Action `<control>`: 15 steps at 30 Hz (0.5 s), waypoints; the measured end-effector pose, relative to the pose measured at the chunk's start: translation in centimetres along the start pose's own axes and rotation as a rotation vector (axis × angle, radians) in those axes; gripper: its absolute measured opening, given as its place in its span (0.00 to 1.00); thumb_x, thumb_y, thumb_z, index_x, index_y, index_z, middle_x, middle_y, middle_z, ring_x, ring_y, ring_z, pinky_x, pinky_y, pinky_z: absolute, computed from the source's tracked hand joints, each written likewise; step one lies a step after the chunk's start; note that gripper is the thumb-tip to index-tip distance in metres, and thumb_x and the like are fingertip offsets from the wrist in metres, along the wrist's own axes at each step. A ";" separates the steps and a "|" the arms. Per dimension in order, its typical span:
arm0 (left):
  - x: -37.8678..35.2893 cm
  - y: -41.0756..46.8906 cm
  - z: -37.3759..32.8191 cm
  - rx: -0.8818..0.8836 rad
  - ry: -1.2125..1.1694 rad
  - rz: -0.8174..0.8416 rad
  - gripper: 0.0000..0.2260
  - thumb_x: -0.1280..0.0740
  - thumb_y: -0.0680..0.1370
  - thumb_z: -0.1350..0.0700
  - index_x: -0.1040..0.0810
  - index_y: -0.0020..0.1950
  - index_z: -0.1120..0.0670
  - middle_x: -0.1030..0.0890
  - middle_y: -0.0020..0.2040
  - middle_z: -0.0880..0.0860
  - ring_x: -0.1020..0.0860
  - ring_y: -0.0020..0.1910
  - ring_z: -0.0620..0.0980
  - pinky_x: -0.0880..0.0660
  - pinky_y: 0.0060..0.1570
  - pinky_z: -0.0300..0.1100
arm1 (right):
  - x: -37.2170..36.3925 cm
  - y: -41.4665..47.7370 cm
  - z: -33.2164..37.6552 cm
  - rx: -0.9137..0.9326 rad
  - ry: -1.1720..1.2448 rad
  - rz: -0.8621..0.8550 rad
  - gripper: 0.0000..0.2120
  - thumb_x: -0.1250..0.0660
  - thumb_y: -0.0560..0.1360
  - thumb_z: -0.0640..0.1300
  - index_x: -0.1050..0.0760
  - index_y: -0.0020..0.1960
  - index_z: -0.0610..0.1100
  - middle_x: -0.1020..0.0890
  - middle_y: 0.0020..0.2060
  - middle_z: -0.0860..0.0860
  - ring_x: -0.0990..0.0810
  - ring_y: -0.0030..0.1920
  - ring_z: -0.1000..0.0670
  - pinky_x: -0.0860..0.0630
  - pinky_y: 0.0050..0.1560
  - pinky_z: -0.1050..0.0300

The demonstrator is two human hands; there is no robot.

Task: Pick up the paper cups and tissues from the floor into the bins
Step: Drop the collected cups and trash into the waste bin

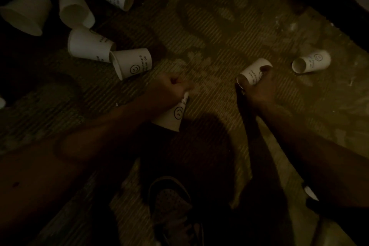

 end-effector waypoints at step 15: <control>4.6 -0.7 -3.1 0.133 -0.219 0.247 0.06 0.29 0.75 0.49 0.17 0.40 0.50 0.14 0.39 0.47 0.16 0.39 0.42 0.23 0.32 0.32 | -2.9 -4.1 7.9 -0.114 0.310 0.740 0.28 0.31 0.69 0.67 0.27 0.65 0.55 0.20 0.59 0.47 0.19 0.51 0.47 0.21 0.46 0.51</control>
Point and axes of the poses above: each hand's wrist, its own y-axis towards the middle knuckle, its own x-axis out of the back of the hand, z = x × y, the point moved 1 cm from there along y, towards the middle knuckle
